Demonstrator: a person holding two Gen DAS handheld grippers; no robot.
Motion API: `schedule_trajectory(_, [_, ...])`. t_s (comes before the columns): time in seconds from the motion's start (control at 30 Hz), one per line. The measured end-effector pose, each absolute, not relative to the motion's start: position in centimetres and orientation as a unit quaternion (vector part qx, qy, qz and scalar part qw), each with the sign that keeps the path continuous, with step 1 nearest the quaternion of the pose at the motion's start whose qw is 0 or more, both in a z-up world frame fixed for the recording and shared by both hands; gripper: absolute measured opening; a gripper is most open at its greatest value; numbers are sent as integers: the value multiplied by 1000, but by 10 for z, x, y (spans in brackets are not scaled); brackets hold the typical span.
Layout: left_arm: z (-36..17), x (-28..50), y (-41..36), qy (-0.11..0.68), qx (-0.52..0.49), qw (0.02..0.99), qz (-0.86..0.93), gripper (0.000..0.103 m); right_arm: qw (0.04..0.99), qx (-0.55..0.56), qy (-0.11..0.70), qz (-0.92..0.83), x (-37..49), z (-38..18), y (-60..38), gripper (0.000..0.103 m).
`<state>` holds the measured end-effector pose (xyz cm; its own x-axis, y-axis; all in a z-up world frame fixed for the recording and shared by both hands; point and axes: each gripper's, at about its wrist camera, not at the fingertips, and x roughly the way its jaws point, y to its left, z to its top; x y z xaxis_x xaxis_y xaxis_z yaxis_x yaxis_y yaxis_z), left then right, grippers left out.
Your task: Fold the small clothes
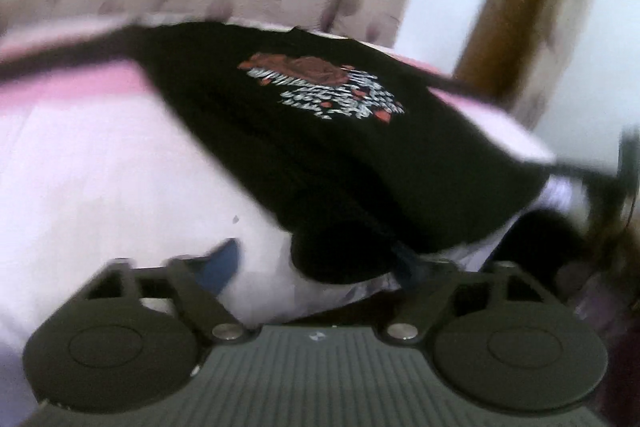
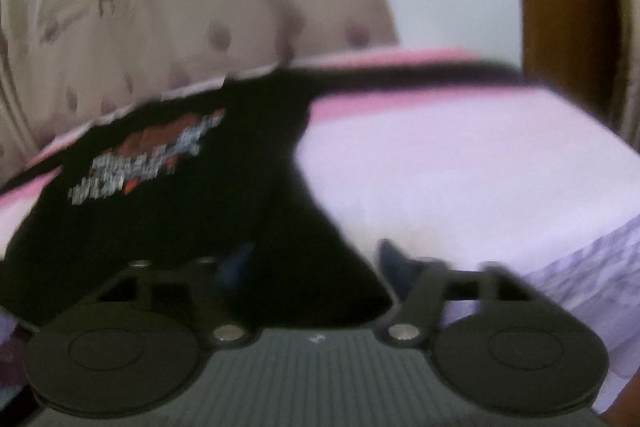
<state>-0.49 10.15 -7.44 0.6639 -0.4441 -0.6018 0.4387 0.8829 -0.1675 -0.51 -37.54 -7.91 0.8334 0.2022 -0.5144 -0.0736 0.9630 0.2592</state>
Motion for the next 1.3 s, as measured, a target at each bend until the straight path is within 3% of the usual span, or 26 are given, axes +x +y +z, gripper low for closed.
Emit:
schedule_trajectory(0.03, [-76, -6, 96, 324, 18, 916, -235, 32, 952, 106, 280, 72, -7, -80, -373, 59])
schedule_trajectory(0.1, [-77, -2, 93, 322, 22, 919, -224, 17, 953, 100, 276, 72, -7, -80, -371, 55])
schedule_trajectory(0.17, [-78, 5, 100, 329, -20, 916, -228, 9, 953, 107, 275, 75, -7, -80, -372, 49])
schedule_trajectory(0.23, [-79, 9, 106, 332, -46, 915, -225, 6, 952, 102, 278, 76, -6, -81, -372, 36])
schedule_trajectory(0.37, [-56, -9, 120, 316, -62, 924, -206, 5, 945, 129, 284, 99, -12, -76, -378, 22])
schedule_trajectory(0.5, [-29, -49, 145, 318, -54, 932, -163, 4, 937, 168, 279, 127, -32, -66, -389, 20])
schedule_trajectory(0.7, [-61, -72, 148, 401, -12, 907, -128, 0, 932, 186, 283, 125, -47, -66, -399, 21])
schedule_trajectory(0.8, [-47, -74, 145, 363, 14, 923, -126, 1, 939, 191, 265, 105, -52, -58, -407, 21])
schedule_trajectory(0.87, [-33, -67, 137, 337, 26, 929, -152, 30, 943, 192, 252, 103, -51, -50, -411, 38])
schedule_trajectory(0.9, [-29, -66, 132, 325, 29, 932, -158, 59, 946, 186, 247, 102, -50, -47, -409, 67])
schedule_trajectory(0.93, [-28, -65, 128, 305, 32, 938, -159, 76, 949, 179, 242, 95, -49, -46, -407, 92])
schedule_trajectory(1.03, [-39, -62, 107, 273, 95, 940, -179, 81, 953, 169, 234, 95, -44, -47, -399, 95])
schedule_trajectory(1.2, [-69, -64, 79, 240, 209, 930, -184, 79, 946, 165, 257, 106, -33, -59, -387, 95])
schedule_trajectory(1.27, [-82, -56, 74, 241, 237, 925, -174, 64, 945, 169, 258, 108, -33, -60, -384, 95])
schedule_trajectory(1.3, [-87, -51, 73, 246, 243, 921, -176, 51, 944, 170, 260, 108, -32, -61, -383, 95])
